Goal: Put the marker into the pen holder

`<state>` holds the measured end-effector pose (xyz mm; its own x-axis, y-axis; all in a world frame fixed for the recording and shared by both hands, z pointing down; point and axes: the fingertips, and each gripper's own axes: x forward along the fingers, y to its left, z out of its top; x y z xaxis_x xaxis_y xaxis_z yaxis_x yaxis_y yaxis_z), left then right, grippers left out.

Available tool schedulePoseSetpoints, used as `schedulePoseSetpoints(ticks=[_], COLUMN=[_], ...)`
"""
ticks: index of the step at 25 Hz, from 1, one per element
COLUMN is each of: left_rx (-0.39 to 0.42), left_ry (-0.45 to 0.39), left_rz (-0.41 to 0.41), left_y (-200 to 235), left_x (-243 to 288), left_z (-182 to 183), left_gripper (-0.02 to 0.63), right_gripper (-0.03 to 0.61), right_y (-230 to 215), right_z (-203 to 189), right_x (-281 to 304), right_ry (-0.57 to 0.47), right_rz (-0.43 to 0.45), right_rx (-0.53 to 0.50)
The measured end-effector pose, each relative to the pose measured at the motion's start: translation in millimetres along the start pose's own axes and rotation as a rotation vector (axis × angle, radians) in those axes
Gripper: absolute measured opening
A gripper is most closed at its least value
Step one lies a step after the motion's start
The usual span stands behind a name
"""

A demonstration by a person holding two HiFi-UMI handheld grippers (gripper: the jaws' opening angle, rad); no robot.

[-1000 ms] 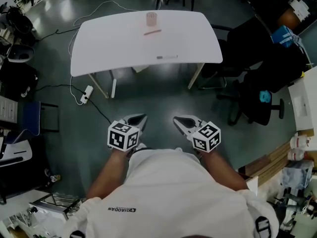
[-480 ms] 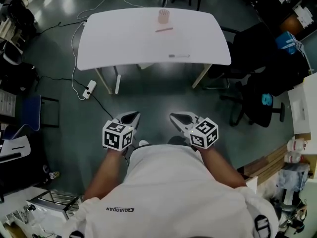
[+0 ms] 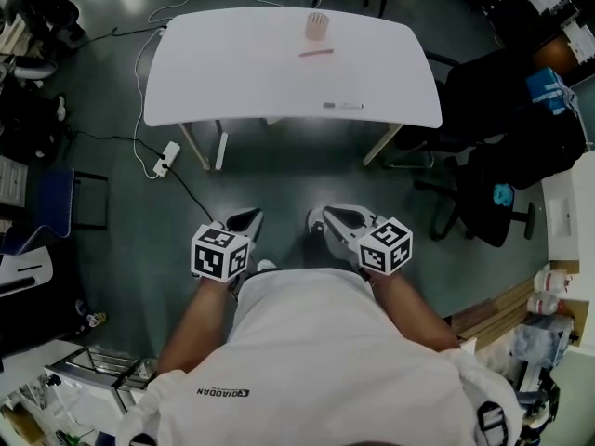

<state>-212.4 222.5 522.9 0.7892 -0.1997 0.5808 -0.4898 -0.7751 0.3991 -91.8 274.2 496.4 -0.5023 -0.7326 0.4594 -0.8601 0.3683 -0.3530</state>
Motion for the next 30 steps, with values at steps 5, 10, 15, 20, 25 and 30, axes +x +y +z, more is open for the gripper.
schedulePoseSetpoints(ticks=[5,10,15,20,25,30], left_rx=[-0.003,0.013,0.030,0.051,0.051,0.028], left_ry=[-0.005,0.008,0.035,0.049,0.087,0.092], left_rz=[0.030,0.046,0.056,0.056,0.079,0.105], left_y=[5,6,14,11,17,22], left_x=[18,50,91,139,182,210], left_z=[30,68,106,146,168,188], left_gripper=[0.026,0.026,0.026,0.026,0.026,0.026], right_gripper=[0.018,0.018,0.018,0.018,0.018,0.018], right_y=[-36,-79,-134,-193,-240,-280], right_z=[22,58,79,96,107,108], right_x=[10,21,30,25,22,29], right_ry=[-0.021,-0.048,-0.051,-0.049,-0.042,-0.014], right_rz=[0.015,0.055,0.060,0.056,0.056,0.050], right_rx=[0.017,0.000,0.012,0.013,0.028,-0.001])
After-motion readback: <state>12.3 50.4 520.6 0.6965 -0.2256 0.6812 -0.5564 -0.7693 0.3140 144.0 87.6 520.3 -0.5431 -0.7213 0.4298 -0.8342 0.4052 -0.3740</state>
